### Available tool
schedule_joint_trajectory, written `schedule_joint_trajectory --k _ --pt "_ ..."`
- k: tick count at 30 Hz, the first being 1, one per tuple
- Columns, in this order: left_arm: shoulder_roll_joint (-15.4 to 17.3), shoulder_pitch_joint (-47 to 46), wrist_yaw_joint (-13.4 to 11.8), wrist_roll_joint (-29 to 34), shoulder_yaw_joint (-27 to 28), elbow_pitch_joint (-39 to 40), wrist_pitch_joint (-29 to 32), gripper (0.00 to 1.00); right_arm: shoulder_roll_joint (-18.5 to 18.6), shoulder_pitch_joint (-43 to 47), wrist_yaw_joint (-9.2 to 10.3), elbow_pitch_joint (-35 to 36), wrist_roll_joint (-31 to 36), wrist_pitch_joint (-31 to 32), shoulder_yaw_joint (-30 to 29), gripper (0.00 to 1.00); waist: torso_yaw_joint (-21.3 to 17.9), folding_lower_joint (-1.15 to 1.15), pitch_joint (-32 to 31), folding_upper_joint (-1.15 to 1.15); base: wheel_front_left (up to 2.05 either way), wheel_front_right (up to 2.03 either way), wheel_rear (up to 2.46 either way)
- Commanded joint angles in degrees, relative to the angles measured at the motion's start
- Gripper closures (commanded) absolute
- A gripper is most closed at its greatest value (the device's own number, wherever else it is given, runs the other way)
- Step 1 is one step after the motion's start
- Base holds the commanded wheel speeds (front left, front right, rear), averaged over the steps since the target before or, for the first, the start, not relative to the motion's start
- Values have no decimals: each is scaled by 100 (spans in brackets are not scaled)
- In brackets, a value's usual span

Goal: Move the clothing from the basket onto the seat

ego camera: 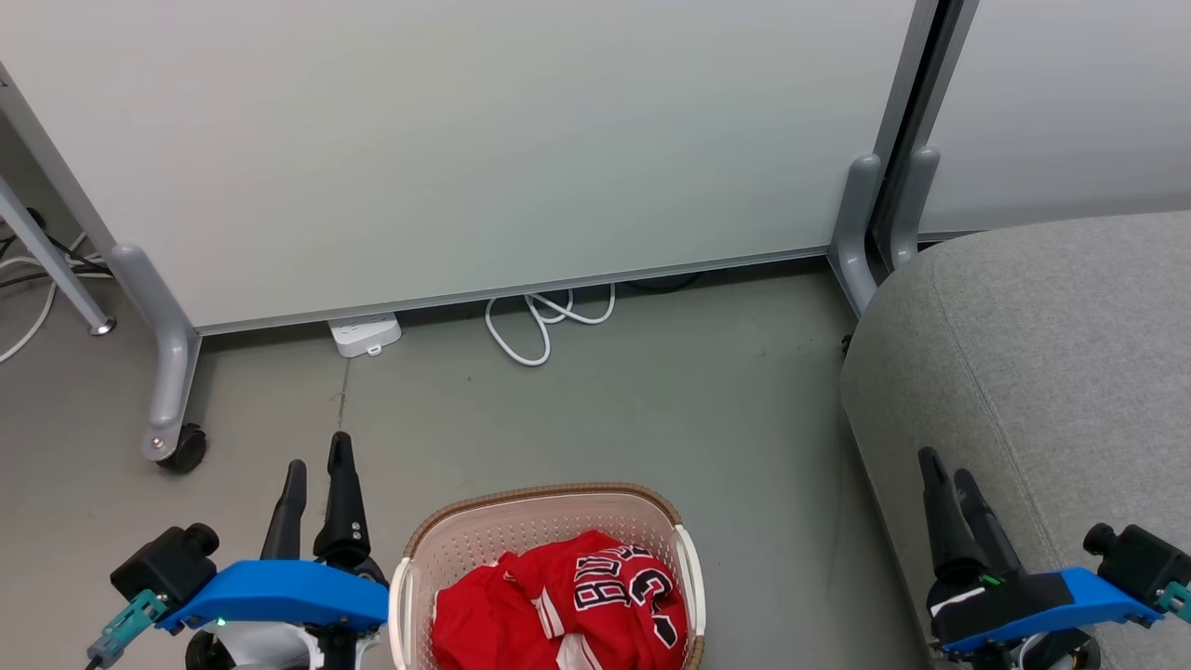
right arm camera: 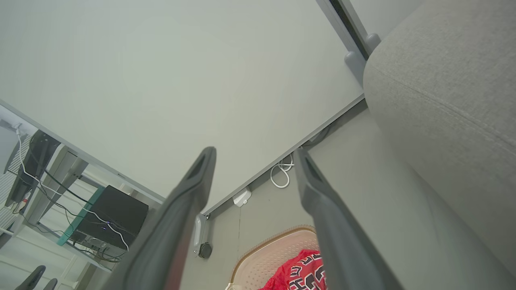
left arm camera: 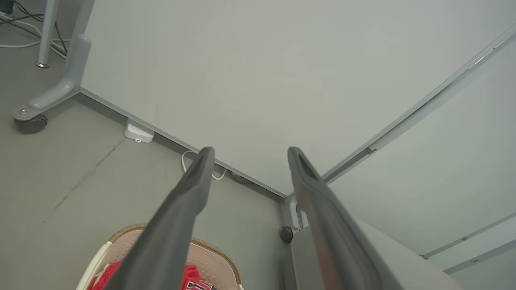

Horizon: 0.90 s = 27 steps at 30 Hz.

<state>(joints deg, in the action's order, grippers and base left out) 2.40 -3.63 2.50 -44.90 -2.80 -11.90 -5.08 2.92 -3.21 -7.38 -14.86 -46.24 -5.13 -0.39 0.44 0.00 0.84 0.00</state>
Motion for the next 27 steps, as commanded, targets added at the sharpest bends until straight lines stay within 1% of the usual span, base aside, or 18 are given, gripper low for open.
schedule_joint_trajectory --k 1,12,27 --pt "45 -133 -17 162 -41 47 -52 0 51 -82 -9 38 167 -48 20 0 2 0 0 0 0 0 0" --pt "49 -134 -56 954 -201 -9 -239 0 56 -77 -10 -60 953 -236 121 0 22 0 0 0 0 0 0" --pt "52 -137 -121 1885 -396 -23 -467 0 60 -63 -12 -133 1882 -463 219 0 50 0 9 0 0 0 0"
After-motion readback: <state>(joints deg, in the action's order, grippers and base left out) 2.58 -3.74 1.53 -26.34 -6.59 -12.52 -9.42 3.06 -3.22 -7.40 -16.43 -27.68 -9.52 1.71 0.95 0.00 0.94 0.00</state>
